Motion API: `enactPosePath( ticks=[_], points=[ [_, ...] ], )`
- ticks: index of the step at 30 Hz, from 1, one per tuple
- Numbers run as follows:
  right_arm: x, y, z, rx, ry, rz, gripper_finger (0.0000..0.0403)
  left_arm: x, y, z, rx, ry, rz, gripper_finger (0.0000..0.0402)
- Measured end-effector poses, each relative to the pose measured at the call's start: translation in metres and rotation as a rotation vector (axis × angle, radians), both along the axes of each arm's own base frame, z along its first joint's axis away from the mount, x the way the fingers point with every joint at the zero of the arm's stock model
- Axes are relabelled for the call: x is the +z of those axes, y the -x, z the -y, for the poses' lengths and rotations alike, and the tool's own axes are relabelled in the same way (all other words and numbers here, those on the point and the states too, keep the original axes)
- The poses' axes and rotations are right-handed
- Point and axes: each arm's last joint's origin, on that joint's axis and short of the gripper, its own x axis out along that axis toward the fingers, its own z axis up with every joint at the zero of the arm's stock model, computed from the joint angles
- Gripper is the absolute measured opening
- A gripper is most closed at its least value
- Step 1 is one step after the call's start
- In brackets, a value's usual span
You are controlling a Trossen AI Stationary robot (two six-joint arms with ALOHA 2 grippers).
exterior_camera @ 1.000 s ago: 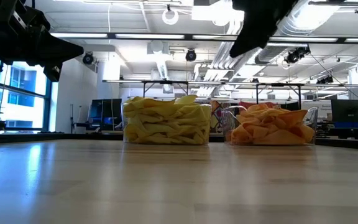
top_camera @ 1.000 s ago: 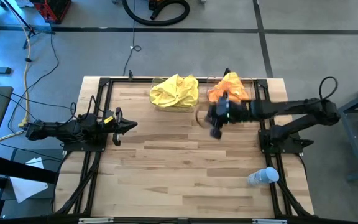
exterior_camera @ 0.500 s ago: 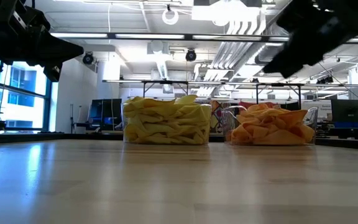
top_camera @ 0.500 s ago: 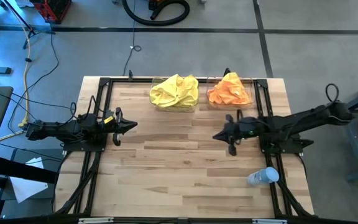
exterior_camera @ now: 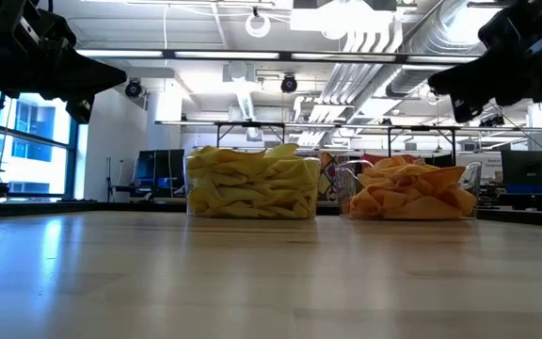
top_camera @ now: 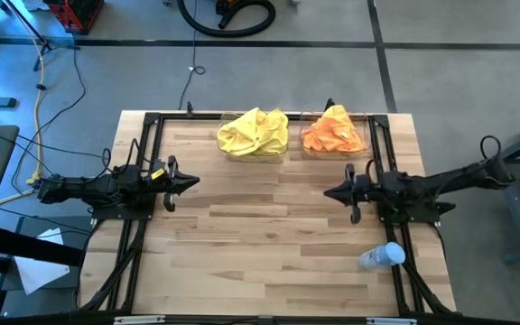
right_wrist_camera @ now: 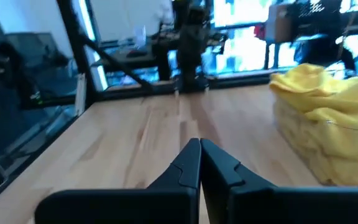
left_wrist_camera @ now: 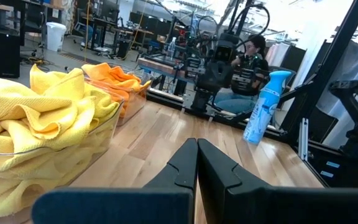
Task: Sort microfiber towel by color & place in baskets
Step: Return to Home Position
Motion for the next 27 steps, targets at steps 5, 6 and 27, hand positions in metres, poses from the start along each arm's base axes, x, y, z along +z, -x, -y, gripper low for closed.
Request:
enactPosePath(
  ticks=[5, 6, 27],
  points=[
    [-0.003, 0.009, 0.005, -0.046, 0.025, 0.074, 0.0000, 0.000, 0.000, 0.000, -0.001, 0.000, 0.000, 0.0000],
    [-0.003, 0.011, 0.005, -0.045, 0.030, 0.076, 0.0000, 0.000, 0.000, 0.000, 0.000, 0.000, 0.000, 0.0000],
    [-0.006, 0.032, 0.009, -0.041, 0.080, 0.068, 0.0000, 0.000, 0.000, 0.000, 0.000, 0.000, 0.000, 0.0000]
  ],
)
